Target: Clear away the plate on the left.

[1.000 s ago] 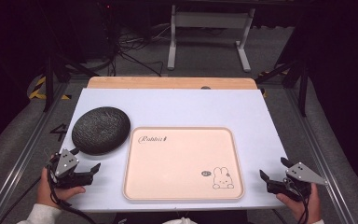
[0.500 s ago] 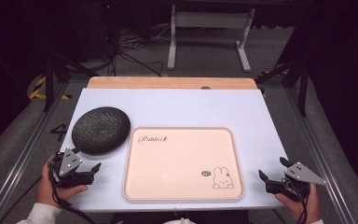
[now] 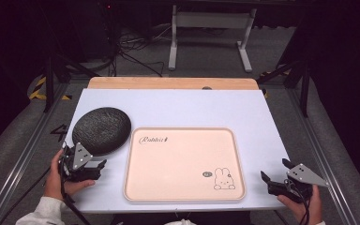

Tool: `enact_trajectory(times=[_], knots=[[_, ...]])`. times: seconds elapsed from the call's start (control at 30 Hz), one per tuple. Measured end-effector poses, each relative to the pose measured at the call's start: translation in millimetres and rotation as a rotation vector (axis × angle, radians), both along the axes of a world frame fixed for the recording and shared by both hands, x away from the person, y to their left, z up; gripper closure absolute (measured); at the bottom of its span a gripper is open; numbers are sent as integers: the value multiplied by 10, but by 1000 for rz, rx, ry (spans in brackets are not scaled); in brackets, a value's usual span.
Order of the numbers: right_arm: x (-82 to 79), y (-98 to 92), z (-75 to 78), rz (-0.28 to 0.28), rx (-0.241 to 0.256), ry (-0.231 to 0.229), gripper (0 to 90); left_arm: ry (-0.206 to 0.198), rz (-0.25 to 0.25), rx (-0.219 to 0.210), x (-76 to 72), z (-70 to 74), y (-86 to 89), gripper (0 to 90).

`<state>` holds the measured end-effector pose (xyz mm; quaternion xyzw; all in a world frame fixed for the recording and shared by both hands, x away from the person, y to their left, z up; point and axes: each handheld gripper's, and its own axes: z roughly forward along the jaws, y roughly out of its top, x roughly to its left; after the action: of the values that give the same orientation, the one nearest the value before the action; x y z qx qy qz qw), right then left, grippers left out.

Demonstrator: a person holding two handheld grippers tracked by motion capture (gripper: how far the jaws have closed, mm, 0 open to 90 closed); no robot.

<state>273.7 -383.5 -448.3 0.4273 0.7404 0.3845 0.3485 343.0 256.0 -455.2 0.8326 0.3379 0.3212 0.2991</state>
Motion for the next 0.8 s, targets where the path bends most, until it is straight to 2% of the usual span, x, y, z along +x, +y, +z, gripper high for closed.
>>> enact_trajectory(times=[0.1, 0.17, 0.27, 0.33, 0.4, 0.5, 0.63, 0.73, 0.8], knots=[[0, 3, -2, 1, -2, 2, 102, 7, -1, 36, 66, -24, -46, 127], [-1, 2, -2, 1, -1, 2, 102, 7, 3, 76, 101, -41, -82, 131], [1, -1, -3, 0, 1, 3, 102, -20, 18, 121, 140, -50, -128, 149], [0, 1, -3, 1, 0, 3, 102, -42, 21, 167, 167, -55, -172, 154], [-1, 3, -4, 1, -1, 4, 102, -68, 29, 231, 189, -66, -228, 165], [0, 1, -5, 2, -1, 4, 102, -89, 43, 301, 214, -79, -293, 173], [-2, 1, -4, 3, 0, 4, 102, -120, 30, 407, 225, -100, -388, 205], [-1, 8, -7, 10, -5, 6, 102, -132, -8, 515, 207, -109, -472, 297], [1, 15, -11, 17, -8, 10, 102, -135, -26, 557, 208, -122, -512, 364]])
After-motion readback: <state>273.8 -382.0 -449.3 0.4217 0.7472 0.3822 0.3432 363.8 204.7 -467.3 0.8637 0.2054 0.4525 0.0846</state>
